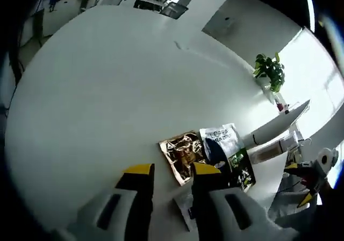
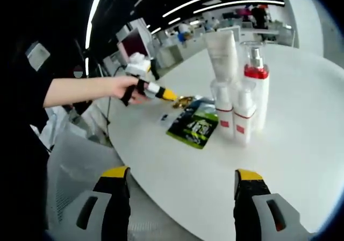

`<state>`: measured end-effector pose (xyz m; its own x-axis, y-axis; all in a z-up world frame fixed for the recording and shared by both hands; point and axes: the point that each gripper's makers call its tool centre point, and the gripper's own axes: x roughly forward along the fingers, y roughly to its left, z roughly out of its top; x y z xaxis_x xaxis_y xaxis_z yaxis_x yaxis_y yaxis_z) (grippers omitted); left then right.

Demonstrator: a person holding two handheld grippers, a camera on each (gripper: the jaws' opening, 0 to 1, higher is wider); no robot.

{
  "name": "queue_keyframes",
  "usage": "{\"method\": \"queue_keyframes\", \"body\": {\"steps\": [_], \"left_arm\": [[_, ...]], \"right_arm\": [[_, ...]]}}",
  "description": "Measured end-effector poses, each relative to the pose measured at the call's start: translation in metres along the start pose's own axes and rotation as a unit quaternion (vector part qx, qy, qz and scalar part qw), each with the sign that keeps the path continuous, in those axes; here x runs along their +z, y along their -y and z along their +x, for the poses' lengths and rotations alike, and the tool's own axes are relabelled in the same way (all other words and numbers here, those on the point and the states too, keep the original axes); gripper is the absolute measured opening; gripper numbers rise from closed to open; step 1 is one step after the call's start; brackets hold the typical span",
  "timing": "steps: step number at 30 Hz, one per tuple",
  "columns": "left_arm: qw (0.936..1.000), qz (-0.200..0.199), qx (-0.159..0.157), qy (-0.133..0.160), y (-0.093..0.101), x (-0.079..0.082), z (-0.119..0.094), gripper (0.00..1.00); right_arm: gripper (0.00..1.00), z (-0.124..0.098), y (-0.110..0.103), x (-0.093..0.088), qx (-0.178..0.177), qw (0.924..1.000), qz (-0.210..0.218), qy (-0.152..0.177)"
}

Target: Arrange the skincare products in the storage area until every visible bottle or jar stands upright without overlapping.

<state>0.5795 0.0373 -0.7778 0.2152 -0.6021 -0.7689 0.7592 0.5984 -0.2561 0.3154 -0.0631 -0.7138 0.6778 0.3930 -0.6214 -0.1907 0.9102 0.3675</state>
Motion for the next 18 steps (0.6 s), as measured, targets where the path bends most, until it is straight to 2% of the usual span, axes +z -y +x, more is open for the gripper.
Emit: {"method": "queue_keyframes", "body": {"steps": [2,3,5,10,12,18], "left_arm": [[0.9967,0.081,0.0,0.003,0.006,0.004,0.001,0.29],[0.9898,0.142,0.006,0.011,0.009,0.009,0.002,0.3],[0.9784,0.206,0.007,0.018,0.015,0.013,0.002,0.3],[0.9762,0.214,0.0,0.033,0.019,0.024,0.005,0.28],[0.9726,0.23,0.001,0.029,0.02,0.024,0.009,0.3],[0.9696,0.245,-0.001,-0.002,0.021,0.012,0.019,0.29]], "right_arm": [[0.82,0.0,0.0,0.0,-0.001,1.0,0.0,-0.001],[0.82,0.0,0.0,0.0,-0.001,1.0,0.0,-0.001],[0.82,0.0,0.001,0.0,-0.002,1.0,0.002,0.0],[0.82,0.001,0.002,-0.001,-0.002,1.0,0.003,-0.001],[0.82,0.001,0.002,-0.001,-0.002,1.0,0.004,-0.002],[0.82,0.0,0.004,-0.001,-0.005,1.0,0.008,0.0]]}}
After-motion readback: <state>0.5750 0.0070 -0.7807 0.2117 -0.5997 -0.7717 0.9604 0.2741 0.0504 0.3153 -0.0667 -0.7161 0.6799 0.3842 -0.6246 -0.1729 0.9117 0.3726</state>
